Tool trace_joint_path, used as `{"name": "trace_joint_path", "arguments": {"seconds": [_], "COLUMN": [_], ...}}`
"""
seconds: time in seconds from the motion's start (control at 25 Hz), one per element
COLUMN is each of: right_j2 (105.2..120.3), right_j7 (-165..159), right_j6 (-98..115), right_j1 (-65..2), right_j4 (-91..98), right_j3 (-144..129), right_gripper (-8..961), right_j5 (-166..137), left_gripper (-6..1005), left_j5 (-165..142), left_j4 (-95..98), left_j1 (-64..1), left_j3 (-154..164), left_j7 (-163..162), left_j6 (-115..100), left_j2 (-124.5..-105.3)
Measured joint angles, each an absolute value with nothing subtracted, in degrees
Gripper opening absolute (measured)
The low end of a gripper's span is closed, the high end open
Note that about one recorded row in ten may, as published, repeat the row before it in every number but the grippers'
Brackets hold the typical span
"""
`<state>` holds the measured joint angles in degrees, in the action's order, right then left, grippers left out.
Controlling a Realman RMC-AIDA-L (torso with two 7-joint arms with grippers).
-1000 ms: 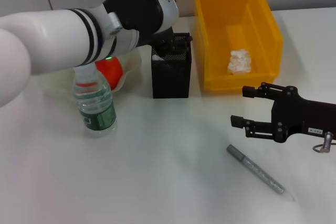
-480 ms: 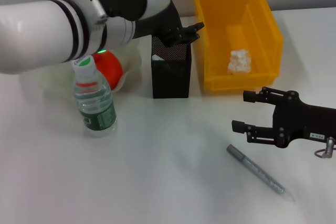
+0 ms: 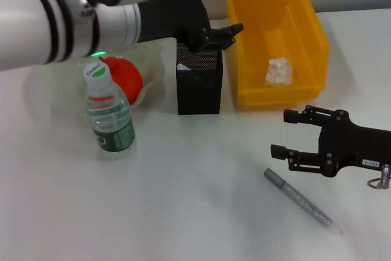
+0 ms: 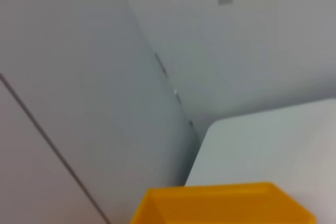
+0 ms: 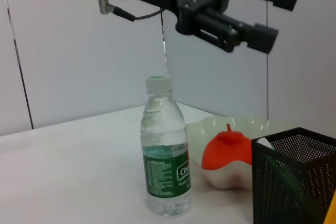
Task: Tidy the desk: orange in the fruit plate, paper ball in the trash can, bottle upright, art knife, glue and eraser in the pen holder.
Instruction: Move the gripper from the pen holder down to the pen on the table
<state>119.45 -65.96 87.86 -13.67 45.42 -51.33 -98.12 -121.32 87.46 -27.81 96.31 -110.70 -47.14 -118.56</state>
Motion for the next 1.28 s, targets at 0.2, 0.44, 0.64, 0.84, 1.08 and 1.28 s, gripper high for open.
{"name": "trace_joint_path", "arguments": {"seconds": [0.2, 0.44, 0.64, 0.84, 1.08, 1.28], "right_j2": [119.41, 119.3, 119.27, 119.26, 119.15, 119.13], "right_j7": [-65.8, -65.2, -65.2, -65.6, -68.5, -72.6], "right_j6": [88.8, 89.1, 89.1, 89.1, 89.1, 89.1], "right_j1": [-13.6, -13.6, -13.5, -13.5, -13.8, -14.2], "right_j4": [45.8, 46.0, 46.7, 47.1, 48.3, 51.5], "right_j3": [-51.3, -51.3, -51.3, -51.3, -51.3, -50.9], "right_gripper": [760, 760, 760, 759, 759, 759], "right_j5": [-98.3, -98.5, -98.4, -98.5, -99.1, -101.6], "left_gripper": [813, 812, 812, 812, 812, 812], "left_j5": [-112.6, -103.3, -98.0, -93.6, -91.7, -90.9], "left_j4": [87.1, 83.9, 81.6, 77.0, 69.0, 64.5], "left_j1": [-26.8, -26.5, -26.5, -27.5, -29.2, -29.0], "left_j3": [91.2, 84.7, 79.7, 73.6, 67.9, 67.3], "left_j7": [-104.0, -97.5, -94.0, -91.4, -89.8, -85.7], "left_j6": [-53.1, -61.6, -69.0, -78.1, -84.7, -87.0], "left_j2": [-118.56, -118.53, -118.45, -118.35, -118.32, -118.3]}}
